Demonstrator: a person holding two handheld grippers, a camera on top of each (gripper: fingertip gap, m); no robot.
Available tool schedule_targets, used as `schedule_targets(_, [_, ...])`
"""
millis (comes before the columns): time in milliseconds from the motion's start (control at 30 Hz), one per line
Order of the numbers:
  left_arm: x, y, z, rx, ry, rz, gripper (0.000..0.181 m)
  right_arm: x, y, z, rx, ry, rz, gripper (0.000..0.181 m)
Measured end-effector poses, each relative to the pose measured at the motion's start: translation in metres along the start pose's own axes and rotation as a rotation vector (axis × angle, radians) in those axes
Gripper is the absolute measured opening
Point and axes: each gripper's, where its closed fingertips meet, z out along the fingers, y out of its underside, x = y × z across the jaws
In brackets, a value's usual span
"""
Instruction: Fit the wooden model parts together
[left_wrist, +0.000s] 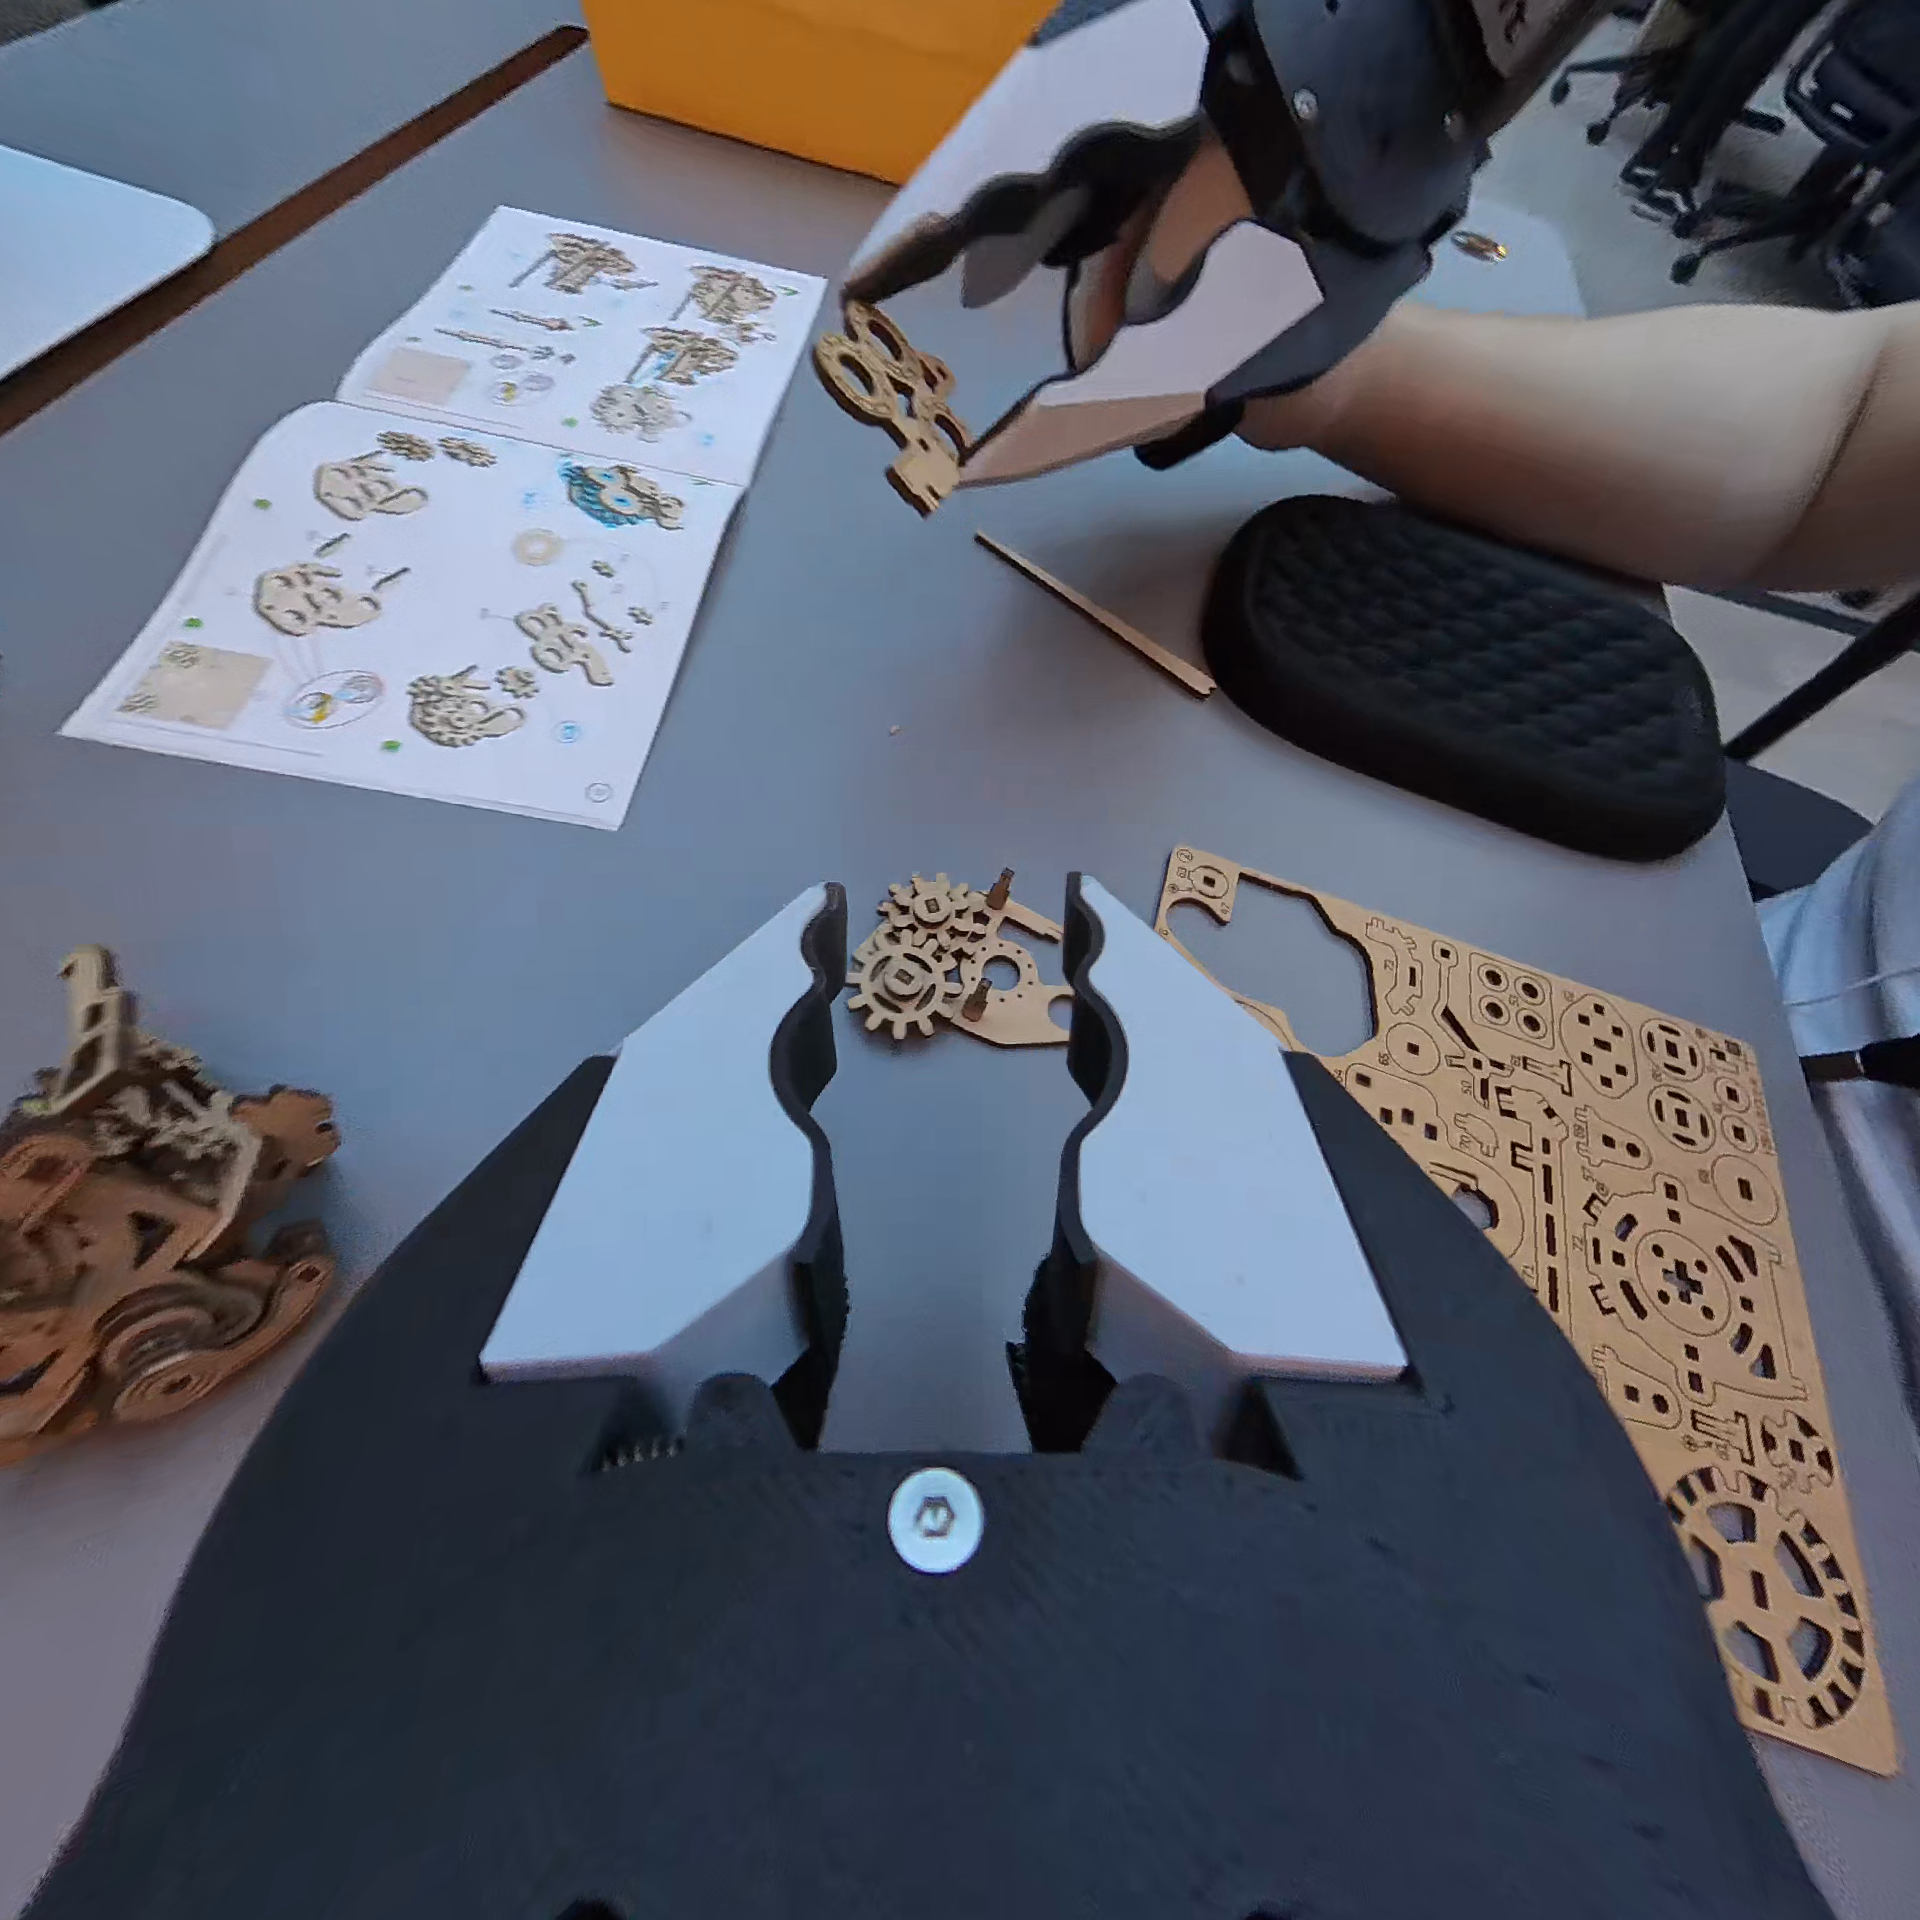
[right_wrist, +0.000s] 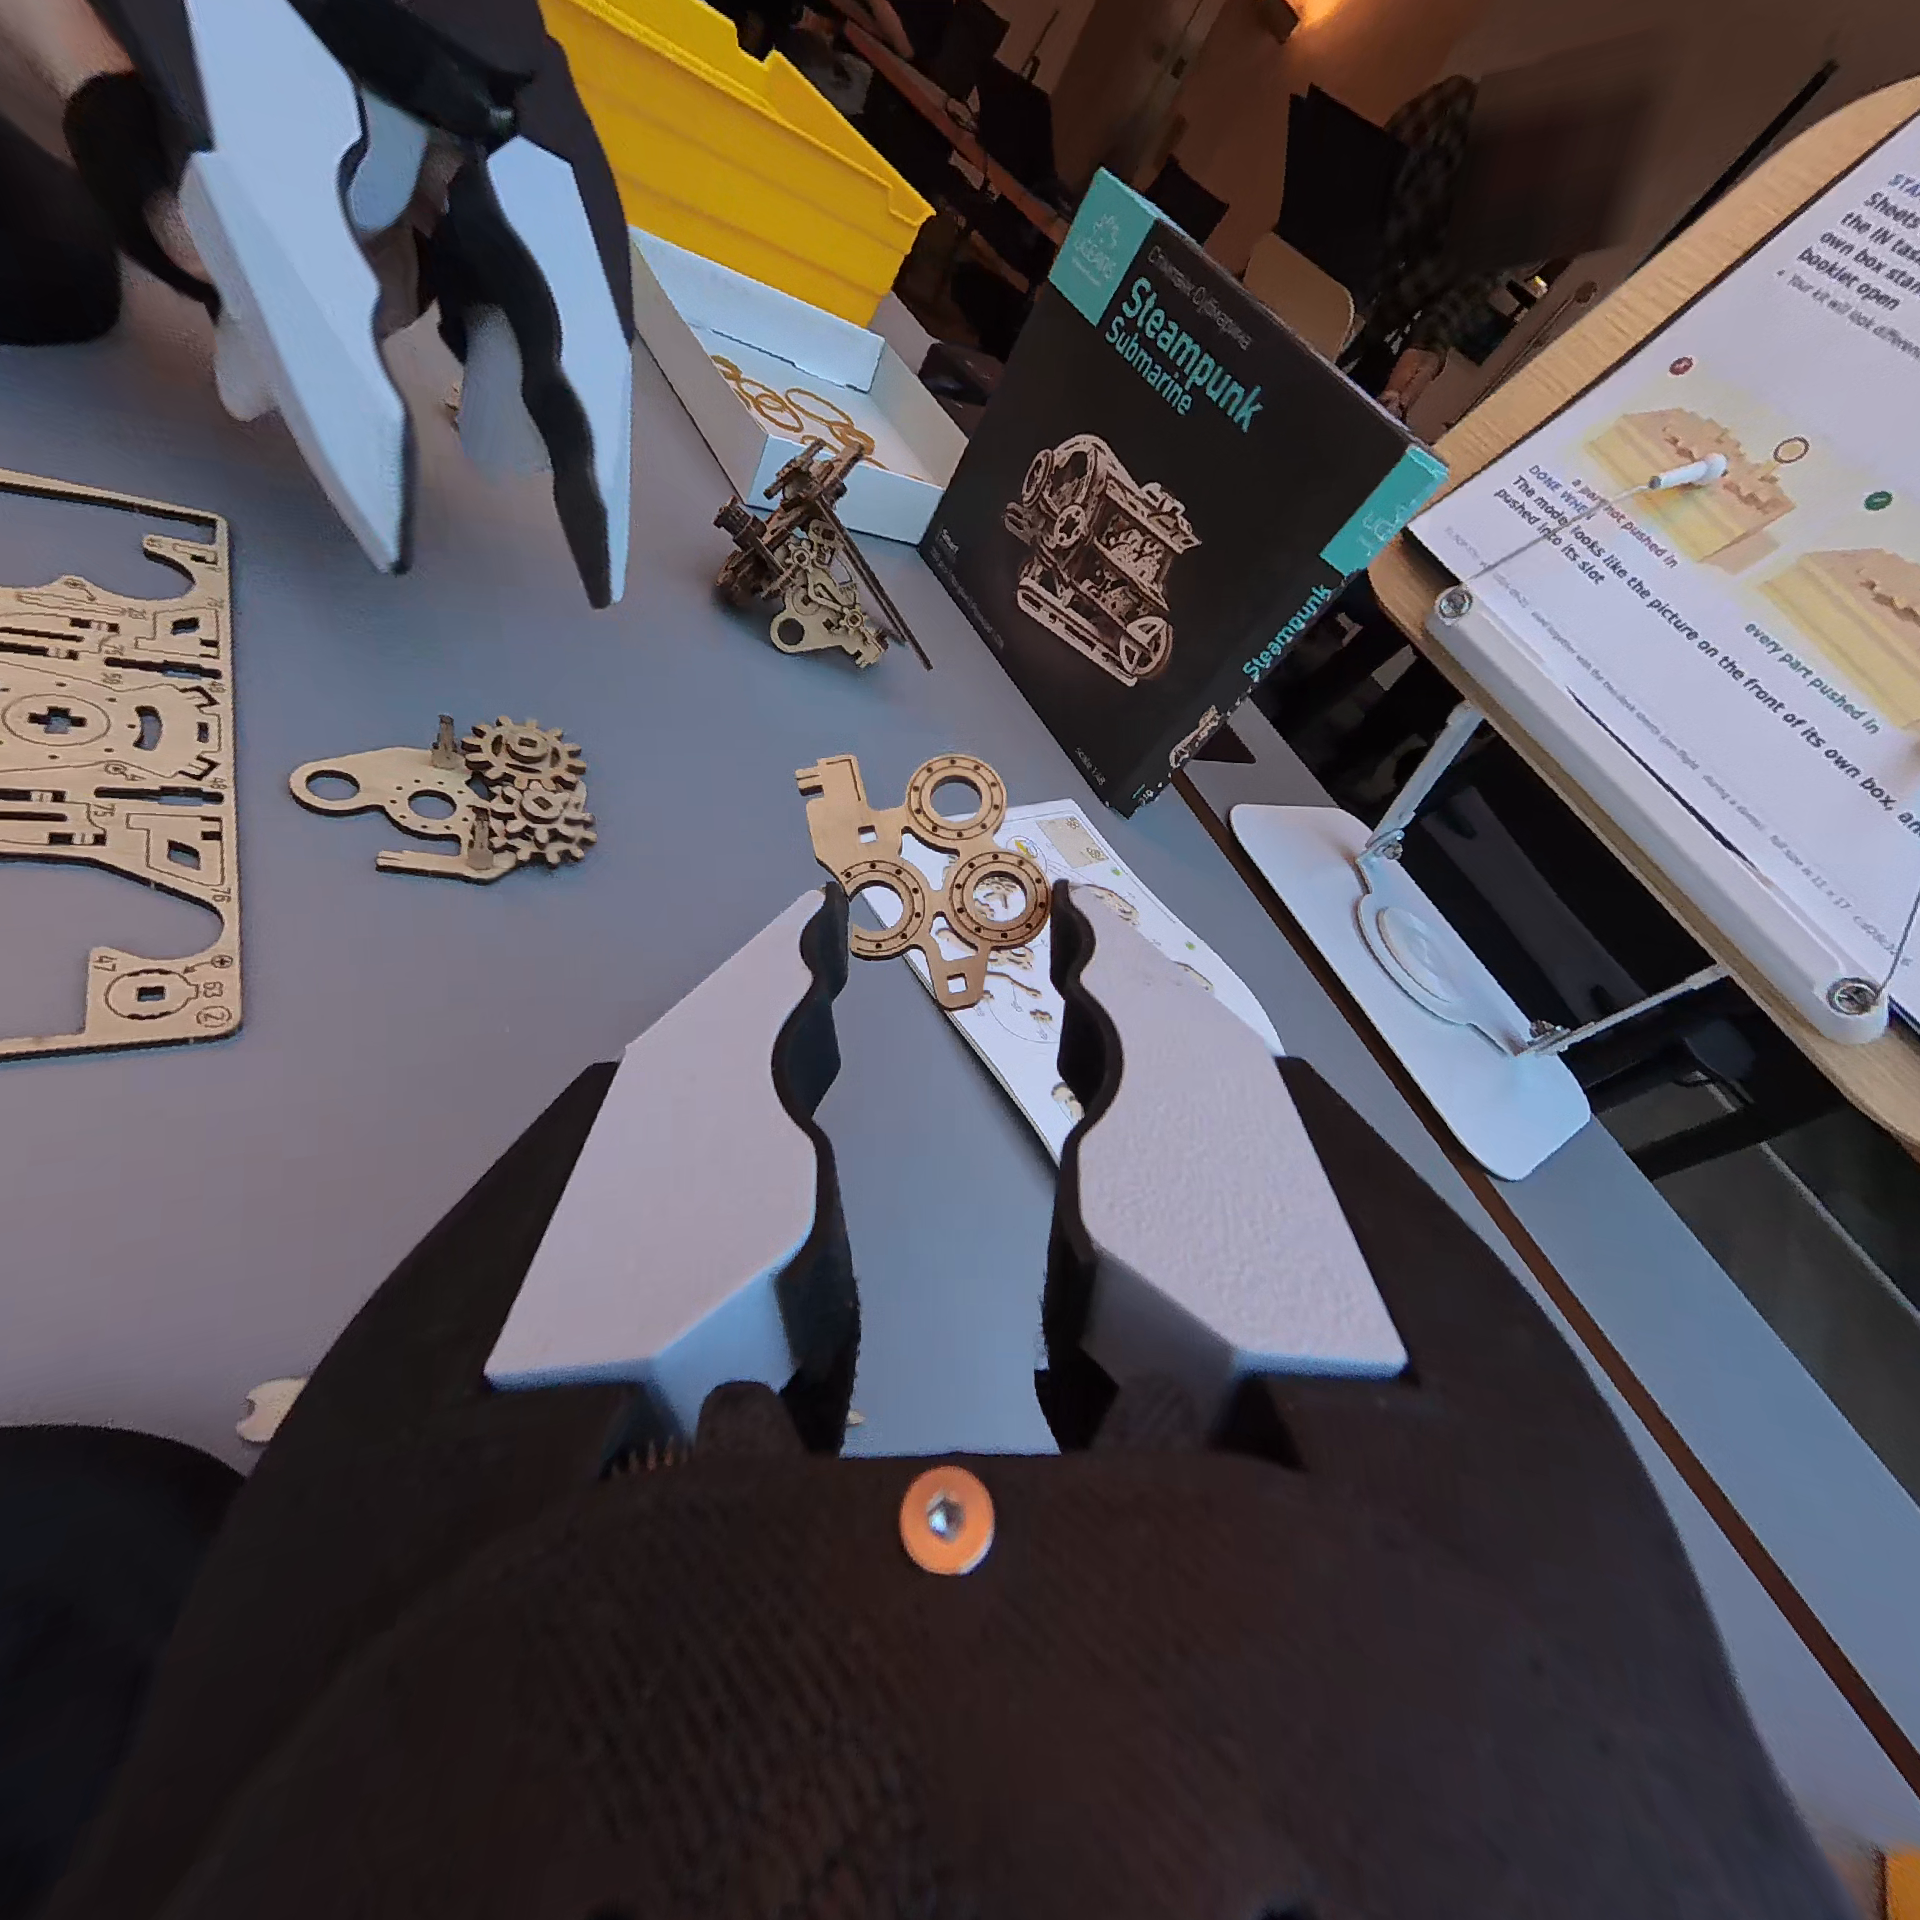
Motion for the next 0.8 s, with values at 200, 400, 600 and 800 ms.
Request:
schedule_targets(200, [0.001,0.026,0.027,-0.088,0.050,0.067,0.056,0.016,0.007,-0.006,-0.011,0.026,0.028,0.038])
schedule_targets(400, [-0.007,0.033,0.033,-0.117,0.032,0.085,0.067,0.037,0.014,-0.016,-0.041,0.092,0.034,0.038])
schedule_targets(600, [-0.011,0.047,0.034,-0.197,-0.010,0.152,0.063,0.045,0.021,-0.020,-0.038,0.102,0.078,0.038])
schedule_targets(800, [-0.008,0.046,0.035,-0.193,0.000,0.154,0.043,0.042,0.020,-0.018,-0.047,0.094,0.061,0.038])
